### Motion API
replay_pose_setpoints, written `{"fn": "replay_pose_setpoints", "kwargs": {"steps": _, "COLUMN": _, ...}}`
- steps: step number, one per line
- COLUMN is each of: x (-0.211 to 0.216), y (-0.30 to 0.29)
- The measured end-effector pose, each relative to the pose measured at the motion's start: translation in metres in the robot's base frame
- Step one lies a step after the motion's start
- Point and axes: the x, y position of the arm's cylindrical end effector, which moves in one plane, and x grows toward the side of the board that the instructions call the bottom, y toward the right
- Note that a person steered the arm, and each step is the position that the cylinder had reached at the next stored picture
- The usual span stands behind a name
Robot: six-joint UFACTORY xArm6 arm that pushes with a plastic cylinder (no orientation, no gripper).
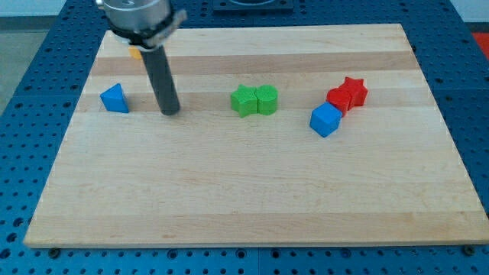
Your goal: Point your arm to the red circle
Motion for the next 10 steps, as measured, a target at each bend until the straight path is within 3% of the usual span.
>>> {"fn": "replay_pose_setpoints", "kwargs": {"steps": 2, "x": 0.082, "y": 0.114}}
{"fn": "replay_pose_setpoints", "kwargs": {"steps": 3, "x": 0.085, "y": 0.178}}
{"fn": "replay_pose_setpoints", "kwargs": {"steps": 6, "x": 0.069, "y": 0.281}}
{"fn": "replay_pose_setpoints", "kwargs": {"steps": 10, "x": 0.013, "y": 0.297}}
